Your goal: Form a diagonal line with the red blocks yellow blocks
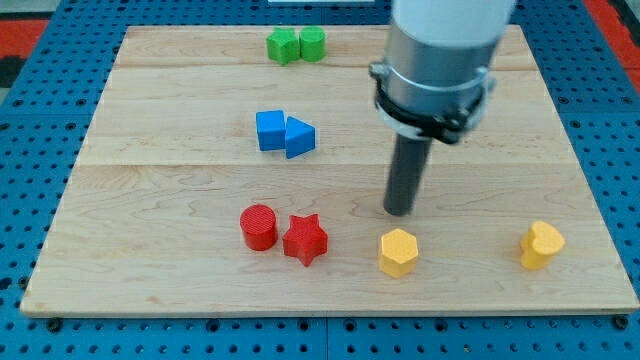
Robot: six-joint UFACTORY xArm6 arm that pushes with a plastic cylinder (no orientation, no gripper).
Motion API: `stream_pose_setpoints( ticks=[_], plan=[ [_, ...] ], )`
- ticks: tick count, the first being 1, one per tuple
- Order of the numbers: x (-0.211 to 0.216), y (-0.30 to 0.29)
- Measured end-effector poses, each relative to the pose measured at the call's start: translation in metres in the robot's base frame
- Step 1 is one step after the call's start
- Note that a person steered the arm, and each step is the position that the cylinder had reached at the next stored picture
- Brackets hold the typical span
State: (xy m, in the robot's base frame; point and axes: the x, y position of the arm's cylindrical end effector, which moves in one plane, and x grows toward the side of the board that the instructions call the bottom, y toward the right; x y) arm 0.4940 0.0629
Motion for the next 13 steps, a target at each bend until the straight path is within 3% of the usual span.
stream_pose_setpoints(
  ticks=[1, 3, 6, 7, 8, 9, 10, 13],
  plan=[
    [0.005, -0.064],
    [0.027, -0.121],
    [0.02, -0.14],
    [-0.005, -0.088],
    [-0.007, 0.037],
    [-0.001, 0.146],
    [0.026, 0.196],
    [0.046, 0.14]
  ],
)
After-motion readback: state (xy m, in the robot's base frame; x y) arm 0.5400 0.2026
